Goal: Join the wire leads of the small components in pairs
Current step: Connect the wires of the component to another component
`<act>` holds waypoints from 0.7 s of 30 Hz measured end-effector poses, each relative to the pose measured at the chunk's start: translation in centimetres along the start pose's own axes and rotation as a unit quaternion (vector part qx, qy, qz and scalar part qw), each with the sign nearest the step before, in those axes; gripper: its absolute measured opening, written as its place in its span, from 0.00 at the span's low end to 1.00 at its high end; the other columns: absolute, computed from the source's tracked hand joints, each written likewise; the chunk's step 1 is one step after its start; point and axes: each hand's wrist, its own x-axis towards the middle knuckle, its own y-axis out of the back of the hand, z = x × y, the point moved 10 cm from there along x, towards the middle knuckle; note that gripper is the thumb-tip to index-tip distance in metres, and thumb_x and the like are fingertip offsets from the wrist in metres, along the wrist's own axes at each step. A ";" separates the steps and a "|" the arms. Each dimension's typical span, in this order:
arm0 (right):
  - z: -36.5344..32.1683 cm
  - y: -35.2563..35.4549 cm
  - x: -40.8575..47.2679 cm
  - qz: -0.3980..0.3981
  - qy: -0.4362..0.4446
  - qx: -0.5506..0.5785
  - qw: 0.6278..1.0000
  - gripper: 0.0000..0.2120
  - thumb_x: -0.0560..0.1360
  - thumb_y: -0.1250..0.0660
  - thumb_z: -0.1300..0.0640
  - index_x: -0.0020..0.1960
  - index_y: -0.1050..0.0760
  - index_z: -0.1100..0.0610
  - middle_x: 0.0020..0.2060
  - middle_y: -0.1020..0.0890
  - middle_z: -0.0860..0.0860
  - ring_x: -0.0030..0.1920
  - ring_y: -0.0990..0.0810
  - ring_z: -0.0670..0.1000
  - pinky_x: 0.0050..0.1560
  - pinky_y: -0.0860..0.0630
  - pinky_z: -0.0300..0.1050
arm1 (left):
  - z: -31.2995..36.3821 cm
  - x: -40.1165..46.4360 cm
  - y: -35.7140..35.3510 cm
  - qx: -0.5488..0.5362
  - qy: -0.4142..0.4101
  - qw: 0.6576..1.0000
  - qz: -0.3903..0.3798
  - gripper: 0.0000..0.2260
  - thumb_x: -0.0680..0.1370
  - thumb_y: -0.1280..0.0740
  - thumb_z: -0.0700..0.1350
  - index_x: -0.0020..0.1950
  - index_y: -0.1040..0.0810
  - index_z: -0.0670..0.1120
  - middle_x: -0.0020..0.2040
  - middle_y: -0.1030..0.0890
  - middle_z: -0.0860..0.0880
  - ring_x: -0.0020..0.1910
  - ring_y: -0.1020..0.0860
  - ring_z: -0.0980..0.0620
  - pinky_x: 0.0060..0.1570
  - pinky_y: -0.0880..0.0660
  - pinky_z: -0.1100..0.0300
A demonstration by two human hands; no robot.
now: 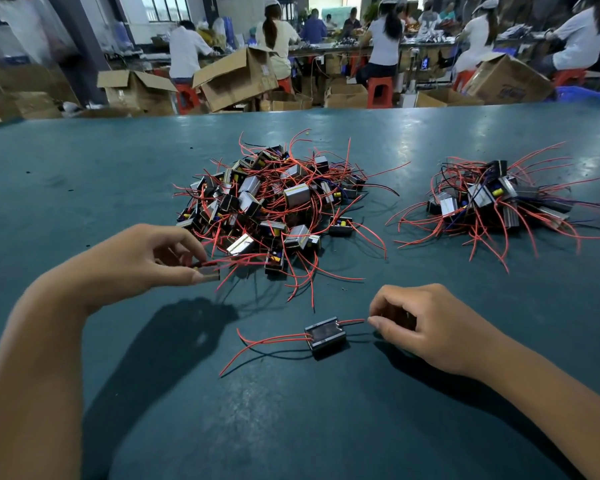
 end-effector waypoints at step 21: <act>-2.3 5.4 -1.2 0.233 0.014 0.124 0.964 0.12 0.76 0.36 0.47 0.41 0.20 0.52 0.30 0.20 0.47 0.28 0.23 0.46 0.30 0.28 0.38 | 12.2 0.2 -9.5 -0.323 -0.138 0.932 0.087 0.10 0.72 0.27 0.44 0.52 0.17 0.47 0.39 0.18 0.48 0.37 0.23 0.52 0.41 0.25 0.53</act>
